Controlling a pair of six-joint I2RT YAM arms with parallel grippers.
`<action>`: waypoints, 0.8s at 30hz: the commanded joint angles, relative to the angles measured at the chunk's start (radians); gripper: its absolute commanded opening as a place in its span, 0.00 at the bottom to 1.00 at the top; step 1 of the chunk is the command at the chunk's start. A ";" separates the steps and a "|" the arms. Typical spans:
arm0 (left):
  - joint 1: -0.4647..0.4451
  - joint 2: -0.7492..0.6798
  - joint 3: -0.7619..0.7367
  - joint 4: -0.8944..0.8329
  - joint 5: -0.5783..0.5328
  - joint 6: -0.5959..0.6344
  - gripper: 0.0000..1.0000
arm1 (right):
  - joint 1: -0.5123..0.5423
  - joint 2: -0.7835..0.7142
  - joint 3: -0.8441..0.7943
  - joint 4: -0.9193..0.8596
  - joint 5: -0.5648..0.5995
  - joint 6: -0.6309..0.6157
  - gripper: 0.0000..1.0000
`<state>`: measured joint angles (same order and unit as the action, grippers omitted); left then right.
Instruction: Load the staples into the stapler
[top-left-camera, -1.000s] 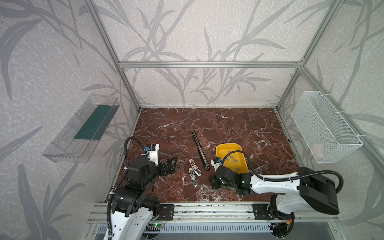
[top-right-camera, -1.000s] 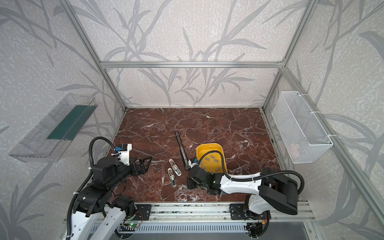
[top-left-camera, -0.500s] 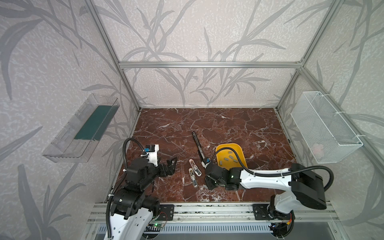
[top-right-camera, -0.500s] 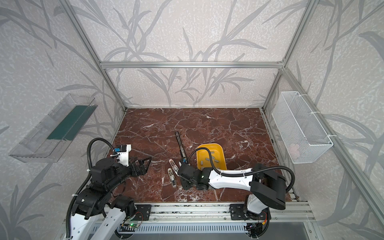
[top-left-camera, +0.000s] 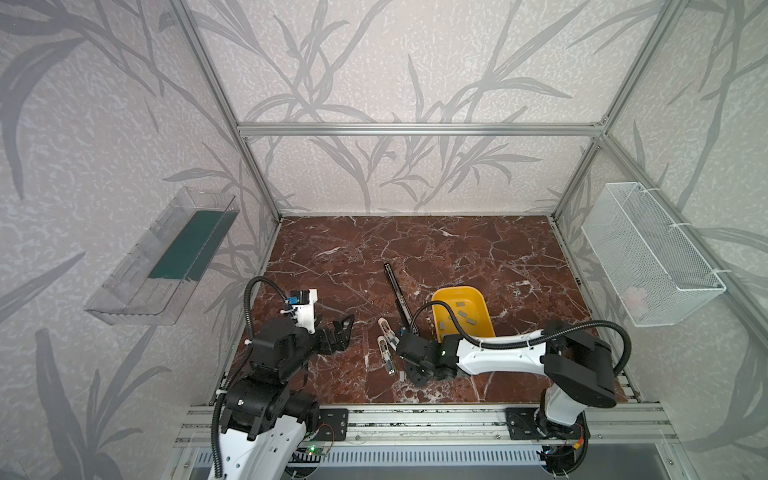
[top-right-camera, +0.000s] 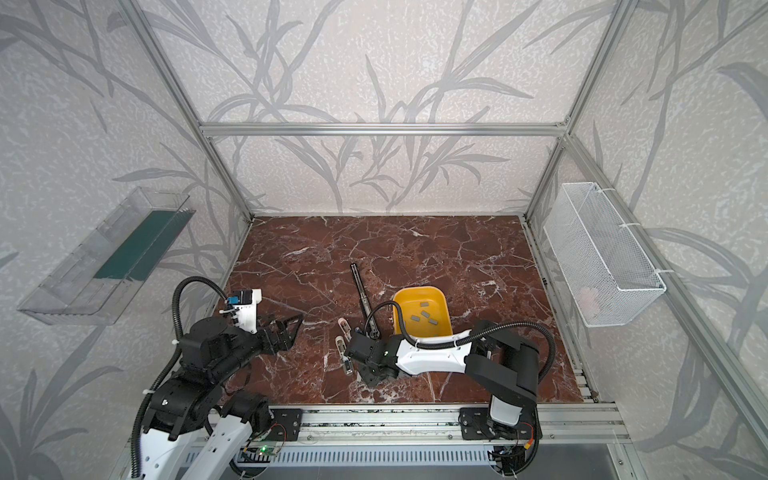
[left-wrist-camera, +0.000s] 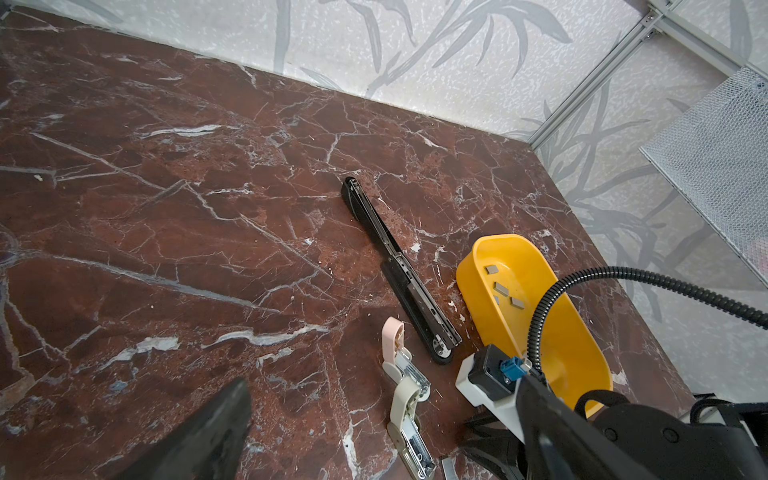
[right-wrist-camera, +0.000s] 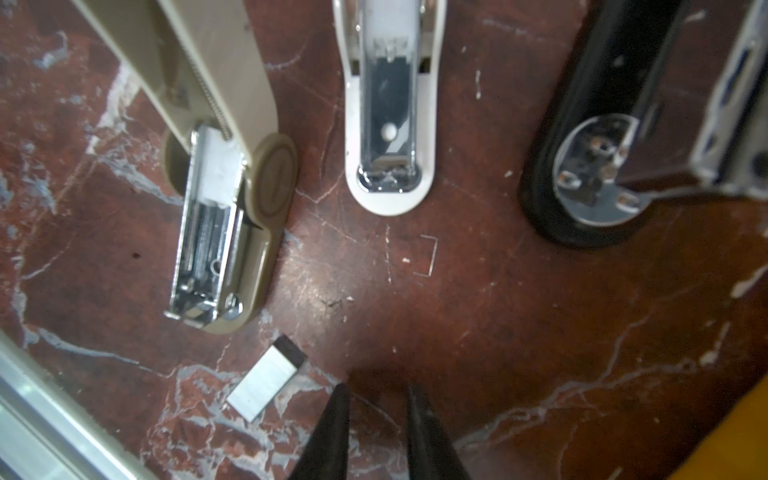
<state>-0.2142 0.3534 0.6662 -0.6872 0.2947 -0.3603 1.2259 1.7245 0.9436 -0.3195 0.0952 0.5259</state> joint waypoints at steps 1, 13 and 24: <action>-0.004 -0.007 -0.002 -0.001 0.003 -0.011 0.99 | 0.006 0.020 0.005 -0.045 -0.006 -0.006 0.25; -0.004 -0.004 -0.002 -0.005 -0.002 -0.012 0.99 | 0.096 -0.122 -0.020 0.006 0.097 0.094 0.36; -0.005 -0.007 -0.004 -0.003 0.003 -0.012 0.99 | 0.114 -0.023 0.034 0.013 0.160 0.179 0.45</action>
<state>-0.2150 0.3534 0.6662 -0.6872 0.2939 -0.3603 1.3327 1.6726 0.9421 -0.2859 0.2207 0.6720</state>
